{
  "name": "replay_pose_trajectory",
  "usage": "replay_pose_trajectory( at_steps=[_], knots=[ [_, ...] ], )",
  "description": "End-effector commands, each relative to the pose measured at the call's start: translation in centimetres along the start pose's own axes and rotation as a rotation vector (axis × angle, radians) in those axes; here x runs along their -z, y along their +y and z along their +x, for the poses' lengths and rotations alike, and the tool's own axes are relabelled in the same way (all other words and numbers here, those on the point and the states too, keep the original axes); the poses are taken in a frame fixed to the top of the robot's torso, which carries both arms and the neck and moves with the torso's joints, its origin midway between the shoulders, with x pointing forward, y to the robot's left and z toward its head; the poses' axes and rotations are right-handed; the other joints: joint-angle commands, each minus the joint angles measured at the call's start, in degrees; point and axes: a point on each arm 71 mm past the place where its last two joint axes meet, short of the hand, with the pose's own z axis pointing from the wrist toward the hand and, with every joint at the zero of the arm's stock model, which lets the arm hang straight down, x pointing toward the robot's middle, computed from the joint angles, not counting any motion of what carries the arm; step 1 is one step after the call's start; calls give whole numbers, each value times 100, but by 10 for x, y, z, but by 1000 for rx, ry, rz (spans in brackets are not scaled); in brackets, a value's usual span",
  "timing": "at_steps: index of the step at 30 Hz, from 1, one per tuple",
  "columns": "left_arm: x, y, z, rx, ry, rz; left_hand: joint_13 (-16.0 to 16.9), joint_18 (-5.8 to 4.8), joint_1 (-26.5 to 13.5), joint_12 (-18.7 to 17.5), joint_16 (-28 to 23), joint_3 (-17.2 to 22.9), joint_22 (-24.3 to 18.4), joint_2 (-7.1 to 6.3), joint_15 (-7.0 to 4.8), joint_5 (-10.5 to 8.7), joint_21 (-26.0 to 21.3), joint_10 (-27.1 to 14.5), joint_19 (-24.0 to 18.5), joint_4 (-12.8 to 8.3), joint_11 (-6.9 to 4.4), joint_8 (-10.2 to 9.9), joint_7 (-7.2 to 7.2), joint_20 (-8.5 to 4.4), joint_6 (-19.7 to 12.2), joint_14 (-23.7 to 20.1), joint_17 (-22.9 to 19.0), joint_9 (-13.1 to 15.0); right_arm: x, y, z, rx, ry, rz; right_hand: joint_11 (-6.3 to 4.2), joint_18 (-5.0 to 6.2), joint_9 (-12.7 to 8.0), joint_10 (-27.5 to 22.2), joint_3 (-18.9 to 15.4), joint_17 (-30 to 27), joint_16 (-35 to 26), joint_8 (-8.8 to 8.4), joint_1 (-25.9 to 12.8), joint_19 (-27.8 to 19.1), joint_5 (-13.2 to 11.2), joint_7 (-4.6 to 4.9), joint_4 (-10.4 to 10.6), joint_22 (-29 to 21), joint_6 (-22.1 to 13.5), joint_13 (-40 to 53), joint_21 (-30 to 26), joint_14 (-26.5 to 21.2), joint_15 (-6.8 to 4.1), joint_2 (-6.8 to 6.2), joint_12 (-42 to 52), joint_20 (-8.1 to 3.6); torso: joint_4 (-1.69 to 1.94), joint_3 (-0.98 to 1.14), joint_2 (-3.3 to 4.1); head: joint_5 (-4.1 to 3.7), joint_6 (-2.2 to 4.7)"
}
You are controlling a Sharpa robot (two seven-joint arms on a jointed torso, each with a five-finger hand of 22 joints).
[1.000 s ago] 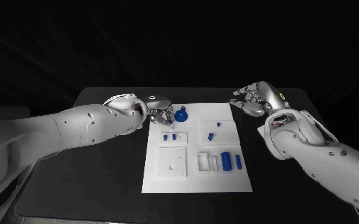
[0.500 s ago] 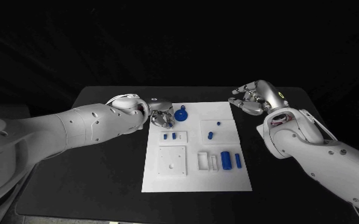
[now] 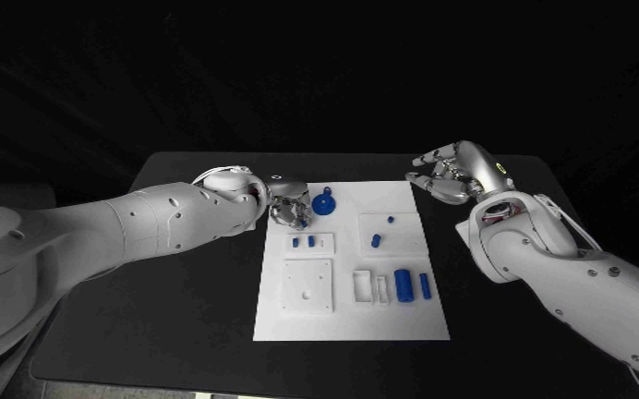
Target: Assemble the parts on the task board
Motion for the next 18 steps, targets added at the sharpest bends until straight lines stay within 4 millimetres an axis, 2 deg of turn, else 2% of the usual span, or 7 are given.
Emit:
replay_pose_trajectory(
  at_steps=[1, 18],
  knots=[
    [-2, -1, 1, -8, 12, -4, 6, 63, 18, 20, 12, -6, 61, 55, -24, 14, -19, -1, -1, 20, 7, 38, 15, -8, 31, -14, 3, 4, 0, 3, 0, -10, -9, -18, 14, 82, -6, -31, -42, 5, -7, -30, 6, 75, 22, -5, 0, 583, 23, -1, 19, -11, -26, 25, -1, -39, -6, -2, -1, -11, -8],
    [-7, -1, 5, -14, 11, -18, 7, 63, 10, 20, 15, -2, 71, 57, -25, 17, -28, 4, 11, 27, 5, 38, 12, -8, 29, -4, 0, 4, 0, 5, 1, -13, -4, -21, 14, 87, -6, -35, -45, 7, -16, -32, 9, 73, 8, -6, -4, 579, 23, -5, 7, -13, -25, 32, -9, -36, -8, 5, -1, -27, -8]
  ],
)
